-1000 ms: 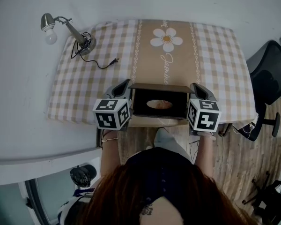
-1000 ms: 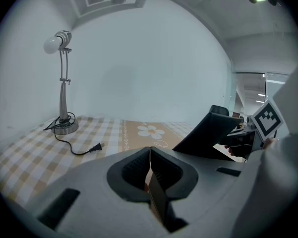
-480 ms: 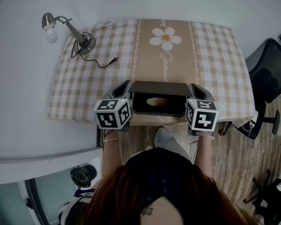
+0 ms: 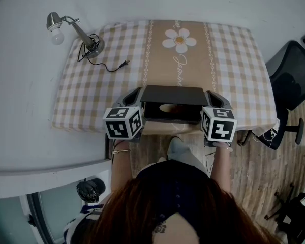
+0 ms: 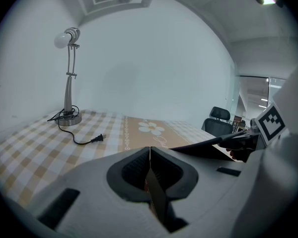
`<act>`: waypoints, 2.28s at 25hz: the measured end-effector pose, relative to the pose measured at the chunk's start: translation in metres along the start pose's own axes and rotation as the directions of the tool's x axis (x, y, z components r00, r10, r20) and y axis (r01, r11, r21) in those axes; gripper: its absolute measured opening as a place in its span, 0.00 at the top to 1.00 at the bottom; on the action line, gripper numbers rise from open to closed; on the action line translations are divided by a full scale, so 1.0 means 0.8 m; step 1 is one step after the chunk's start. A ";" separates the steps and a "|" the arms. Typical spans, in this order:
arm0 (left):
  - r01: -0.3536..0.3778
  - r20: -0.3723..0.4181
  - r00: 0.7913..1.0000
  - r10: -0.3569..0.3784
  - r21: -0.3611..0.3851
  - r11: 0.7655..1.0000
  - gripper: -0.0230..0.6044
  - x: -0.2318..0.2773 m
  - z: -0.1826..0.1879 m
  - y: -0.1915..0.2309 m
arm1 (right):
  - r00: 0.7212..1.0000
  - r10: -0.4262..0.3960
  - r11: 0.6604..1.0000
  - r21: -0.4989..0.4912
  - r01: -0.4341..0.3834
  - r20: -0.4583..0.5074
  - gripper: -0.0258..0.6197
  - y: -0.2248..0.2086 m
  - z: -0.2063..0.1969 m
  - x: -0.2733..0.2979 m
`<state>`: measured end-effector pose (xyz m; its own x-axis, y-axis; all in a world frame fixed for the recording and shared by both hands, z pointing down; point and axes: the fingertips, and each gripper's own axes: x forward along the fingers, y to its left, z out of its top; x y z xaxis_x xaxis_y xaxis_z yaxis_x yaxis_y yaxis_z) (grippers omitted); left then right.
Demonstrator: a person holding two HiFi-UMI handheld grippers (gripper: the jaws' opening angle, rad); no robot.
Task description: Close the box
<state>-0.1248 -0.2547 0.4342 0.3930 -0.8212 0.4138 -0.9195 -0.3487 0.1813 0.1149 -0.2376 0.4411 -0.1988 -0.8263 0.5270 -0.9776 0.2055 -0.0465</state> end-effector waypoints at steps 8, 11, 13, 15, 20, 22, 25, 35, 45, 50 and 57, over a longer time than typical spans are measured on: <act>0.013 -0.001 1.000 -0.013 -0.008 1.000 0.92 -0.006 -0.005 -0.003 | 1.000 0.001 1.000 -0.006 -0.001 0.003 0.93 0.004 -0.003 -0.008; 0.017 -0.001 1.000 -0.017 -0.009 1.000 0.92 -0.009 -0.007 -0.005 | 1.000 0.005 1.000 -0.008 -0.005 0.001 0.93 0.006 -0.006 -0.010; 0.020 -0.002 1.000 -0.020 -0.009 1.000 0.92 -0.011 -0.008 -0.006 | 1.000 0.008 1.000 -0.010 -0.008 0.000 0.93 0.008 -0.007 -0.012; 0.023 -0.005 1.000 -0.023 -0.008 1.000 0.92 -0.013 -0.010 -0.006 | 1.000 0.011 1.000 -0.014 -0.011 -0.002 0.93 0.011 -0.009 -0.013; 0.036 -0.009 0.999 -0.036 -0.006 0.999 0.92 -0.017 -0.014 -0.010 | 1.000 0.010 1.000 -0.017 -0.010 -0.003 0.93 0.014 -0.011 -0.017; 0.042 -0.011 0.999 -0.042 -0.003 0.999 0.92 -0.019 -0.015 -0.011 | 1.000 0.009 1.000 -0.016 -0.009 -0.002 0.93 0.016 -0.012 -0.019; 0.054 -0.016 0.998 -0.054 -0.002 0.999 0.92 -0.021 -0.017 -0.015 | 1.000 0.009 1.000 -0.013 -0.009 0.001 0.93 0.017 -0.013 -0.021; 0.083 -0.021 0.996 -0.082 0.010 0.997 0.92 -0.029 -0.023 -0.025 | 1.000 0.001 1.000 -0.016 -0.001 -0.004 0.93 0.021 -0.021 -0.030; 0.099 -0.027 0.995 -0.099 0.017 0.995 0.92 -0.039 -0.029 -0.034 | 1.000 -0.003 0.998 -0.057 0.002 -0.014 0.93 0.028 -0.028 -0.043; 0.106 -0.023 0.994 -0.105 0.014 0.994 0.92 -0.045 -0.032 -0.035 | 1.000 -0.007 0.998 -0.063 0.006 -0.010 0.93 0.032 -0.031 -0.050; 0.112 -0.027 0.993 -0.111 0.016 0.994 0.92 -0.055 -0.037 -0.037 | 1.000 -0.015 0.998 -0.065 0.014 -0.011 0.93 0.036 -0.037 -0.059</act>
<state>-0.1144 -0.1948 0.4373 0.4927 -0.7648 0.4151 -0.8699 -0.4452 0.2124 0.0982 -0.1774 0.4400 -0.1837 -0.8231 0.5373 -0.9736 0.2278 0.0160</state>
